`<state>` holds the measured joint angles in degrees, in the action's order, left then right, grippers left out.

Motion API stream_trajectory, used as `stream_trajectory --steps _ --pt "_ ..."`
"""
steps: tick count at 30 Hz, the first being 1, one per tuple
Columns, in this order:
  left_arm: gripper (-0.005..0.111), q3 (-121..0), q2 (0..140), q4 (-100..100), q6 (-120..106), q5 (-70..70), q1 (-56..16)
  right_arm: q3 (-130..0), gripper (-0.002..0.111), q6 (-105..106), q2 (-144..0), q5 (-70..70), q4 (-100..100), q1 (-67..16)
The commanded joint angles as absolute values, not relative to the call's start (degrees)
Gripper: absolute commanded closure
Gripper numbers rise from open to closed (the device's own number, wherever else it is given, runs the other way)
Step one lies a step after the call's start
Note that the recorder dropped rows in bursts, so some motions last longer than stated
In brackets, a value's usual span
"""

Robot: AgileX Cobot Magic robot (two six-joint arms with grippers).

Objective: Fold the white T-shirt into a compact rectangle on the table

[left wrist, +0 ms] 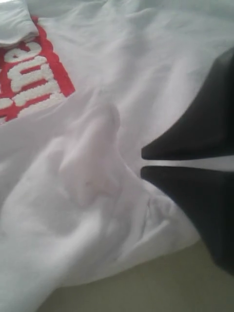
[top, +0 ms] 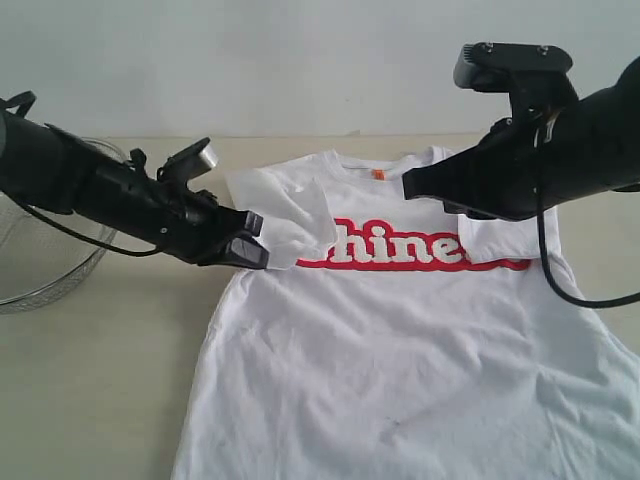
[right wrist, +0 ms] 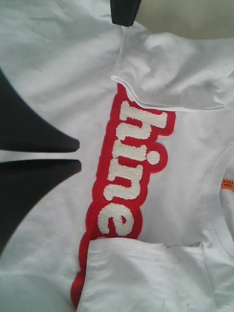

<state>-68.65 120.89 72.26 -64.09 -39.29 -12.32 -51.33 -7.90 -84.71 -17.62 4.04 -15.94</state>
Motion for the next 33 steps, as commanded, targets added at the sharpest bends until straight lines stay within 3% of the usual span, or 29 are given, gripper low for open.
stream_trajectory --steps 1,12,22,33 --pt "0.102 -69.0 122.0 71.1 -62.2 -36.2 -12.7 -50.6 0.108 -7.6 -84.1 -18.2 4.0 -15.9" --pt "0.102 -69.0 123.3 67.7 -60.5 -34.3 -12.7 -50.6 0.108 -7.6 -84.1 -18.7 4.0 -16.0" --pt "0.102 -69.0 123.3 48.8 -42.8 -29.6 -12.6 -50.6 0.108 -7.4 -84.1 -18.9 4.0 -16.0" --pt "0.102 -69.0 121.2 48.8 -42.0 -30.0 -12.5 -50.6 0.108 -7.3 -84.1 -20.1 2.6 -16.0"
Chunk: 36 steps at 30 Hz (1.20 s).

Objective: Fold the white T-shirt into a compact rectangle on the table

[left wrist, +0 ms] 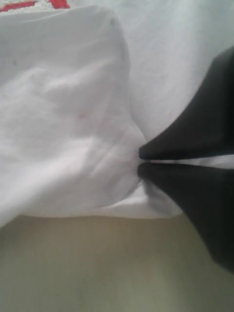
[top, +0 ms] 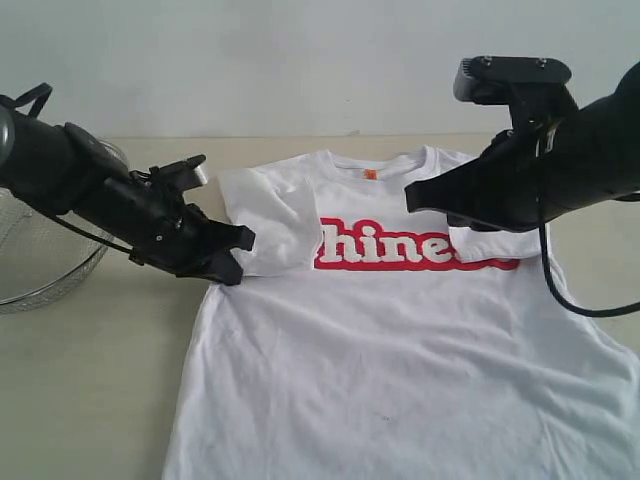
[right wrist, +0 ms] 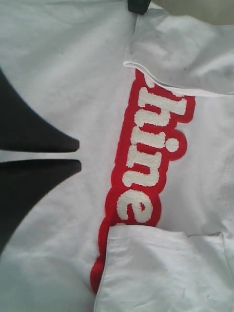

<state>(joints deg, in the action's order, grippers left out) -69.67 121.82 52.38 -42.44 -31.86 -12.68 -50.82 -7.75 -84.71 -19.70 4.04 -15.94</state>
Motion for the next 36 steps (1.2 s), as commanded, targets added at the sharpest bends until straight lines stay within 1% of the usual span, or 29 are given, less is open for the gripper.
stream_trajectory --steps 1,10,15,20,21,23,25,27,28,29,30,31,32,33,34,35,36 --pt "0.102 -69.0 120.3 48.8 -42.7 -30.7 -12.5 -50.6 0.108 -7.3 -84.1 -20.1 2.3 -15.9" --pt "0.102 -67.8 109.2 48.2 -41.5 -37.0 -12.5 -50.6 0.108 -7.3 -84.1 -21.3 1.9 -14.9" --pt "0.102 -62.7 102.3 46.7 -36.8 -40.9 -12.5 -50.6 0.108 -5.1 -83.9 -32.6 4.2 -9.6" --pt "0.102 -55.8 95.3 32.7 -27.8 -50.4 -12.7 -50.6 0.108 6.7 -80.8 -44.1 18.0 -3.9" --pt "0.102 -51.7 92.1 32.3 -27.1 -51.2 -12.7 -50.6 0.108 6.6 -78.3 -48.3 17.2 -3.4" --pt "0.102 -47.6 88.6 32.4 -26.2 -51.4 -13.4 -50.6 0.108 3.6 -76.3 -52.9 13.1 -3.3" --pt "0.102 -41.5 83.8 32.1 -26.0 -51.4 -15.5 -50.6 0.108 -2.7 -74.2 -62.1 4.4 -3.3" --pt "0.102 -36.6 81.6 32.1 -25.7 -50.8 -17.8 -49.5 0.108 -1.7 -72.4 -69.4 1.9 -3.3" --pt "0.102 -35.4 81.5 32.2 -25.4 -50.8 -18.2 -48.6 0.108 -0.8 -71.6 -70.0 2.1 -3.3" --pt "0.102 -33.2 81.5 32.4 -25.3 -51.1 -18.7 -46.7 0.106 -0.5 -70.2 -70.0 1.9 -3.3" --pt "0.102 -32.1 81.5 33.1 -25.3 -51.2 -18.7 -45.1 0.101 -0.5 -69.5 -70.0 1.9 -3.3" --pt "0.102 -30.5 81.5 34.5 -25.9 -52.1 -18.7 -42.2 0.088 -0.8 -68.6 -70.0 1.9 -3.3" --pt "0.102 -29.7 81.5 36.3 -27.3 -52.9 -18.7 -39.1 0.07 -2.5 -67.9 -70.0 2.0 -3.3" --pt "0.1 -29.2 81.5 38.1 -29.5 -53.7 -18.7 -37.3 0.059 -2.8 -67.8 -70.0 2.0 -3.3" --pt "0.093 -28.3 81.5 41.1 -32.5 -54.7 -18.7 -34.3 0.047 -3.5 -67.5 -70.0 1.7 -3.3" --pt "0.087 -27.8 81.5 43.0 -34.1 -54.7 -18.7 -32.7 0.048 -4.6 -67.5 -70.0 0.8 -3.3" --pt "0.076 -27.4 81.5 43.7 -34.5 -54.6 -18.7 -31.4 0.054 -7.6 -67.6 -69.6 -0.7 -3.3"
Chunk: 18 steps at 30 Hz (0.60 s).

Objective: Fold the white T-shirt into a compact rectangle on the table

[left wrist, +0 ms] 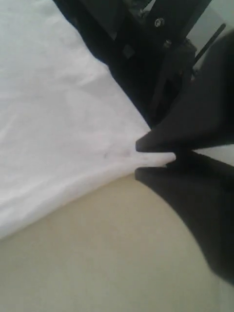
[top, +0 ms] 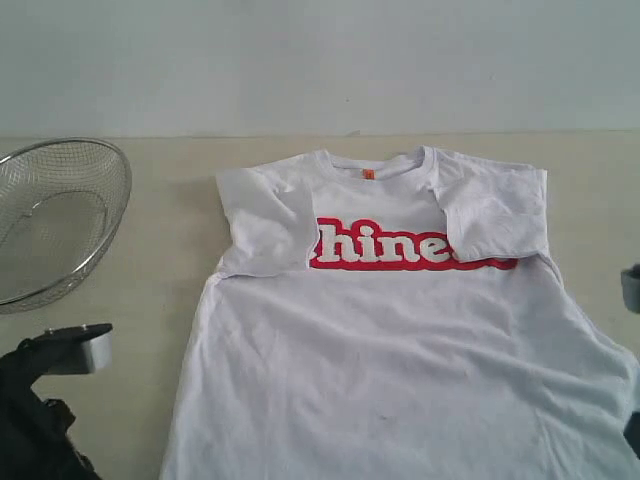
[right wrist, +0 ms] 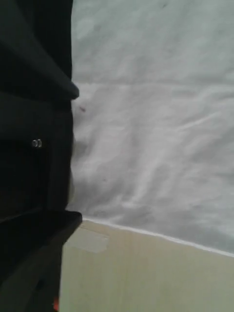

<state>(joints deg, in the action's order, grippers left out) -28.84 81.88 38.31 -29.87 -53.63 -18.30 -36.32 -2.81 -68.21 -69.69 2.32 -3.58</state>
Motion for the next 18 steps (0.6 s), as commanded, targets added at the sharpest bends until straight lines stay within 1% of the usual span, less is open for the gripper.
stream_trajectory --steps 1,2,3,8,14,18 --pt "0.069 -27.0 81.5 43.6 -34.2 -54.2 -18.7 -31.4 0.057 -8.1 -67.5 -69.0 -1.0 -3.3" --pt "0.063 -26.6 81.5 43.9 -34.2 -53.4 -18.7 -31.4 0.058 -8.1 -67.5 -67.7 -0.8 -3.3" --pt "0.061 -26.4 81.5 44.2 -34.1 -52.7 -18.7 -31.4 0.058 -8.1 -67.5 -66.9 -1.2 -3.3" --pt "0.061 -26.4 83.7 44.6 -34.1 -52.0 -18.7 -31.4 0.058 -9.1 -70.2 -62.3 -3.8 -3.3" --pt "0.061 -26.4 88.3 44.7 -34.1 -51.1 -18.7 -31.4 0.058 -10.9 -76.6 -57.2 -4.3 -3.3" --pt "0.061 -26.4 90.9 45.2 -34.1 -51.2 -18.7 -31.4 0.058 -11.2 -79.8 -54.1 -4.3 -1.7"
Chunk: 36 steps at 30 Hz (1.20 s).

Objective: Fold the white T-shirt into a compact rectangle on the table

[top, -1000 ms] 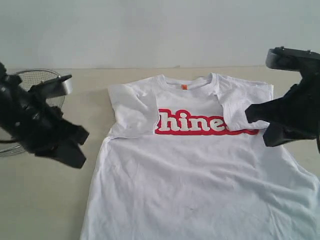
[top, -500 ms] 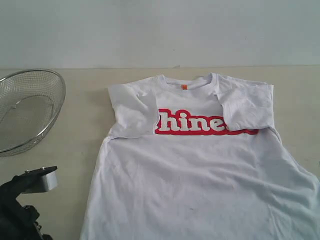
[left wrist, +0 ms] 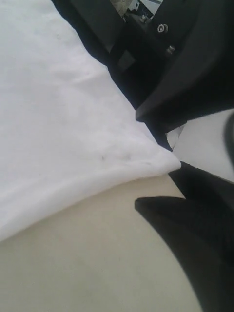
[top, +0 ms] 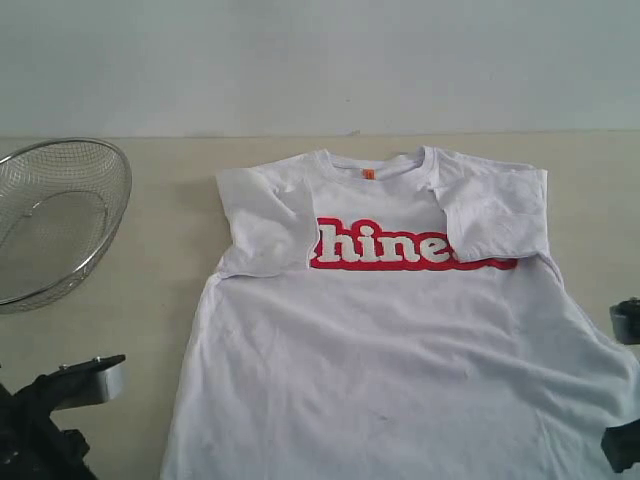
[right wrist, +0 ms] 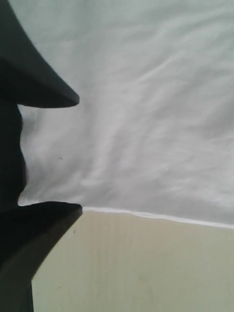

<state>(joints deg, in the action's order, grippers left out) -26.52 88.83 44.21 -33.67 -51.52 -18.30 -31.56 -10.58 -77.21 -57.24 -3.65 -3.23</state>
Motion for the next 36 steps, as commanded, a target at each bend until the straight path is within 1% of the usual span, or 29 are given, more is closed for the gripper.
stream_trajectory --steps 1,8,15,24,36 --pt "0.061 -26.4 91.3 45.2 -34.1 -51.2 -18.7 -31.4 0.058 -11.6 -80.1 -53.4 -4.4 -1.1" --pt "0.061 -26.4 91.8 45.9 -34.1 -49.3 -18.7 -31.3 0.058 -11.3 -80.7 -51.2 -4.7 3.9" --pt "0.061 -26.4 91.8 46.1 -34.5 -47.3 -18.7 -29.1 0.058 -10.8 -82.5 -47.6 -3.4 4.1" --pt "0.061 -26.4 92.2 47.4 -35.7 -46.5 -18.7 -29.1 0.058 -9.9 -87.2 -46.3 -1.9 4.1" --pt "0.061 -26.4 101.0 51.9 -40.3 -46.9 -18.7 -29.1 0.058 -9.9 -91.1 -45.2 -1.8 4.1"
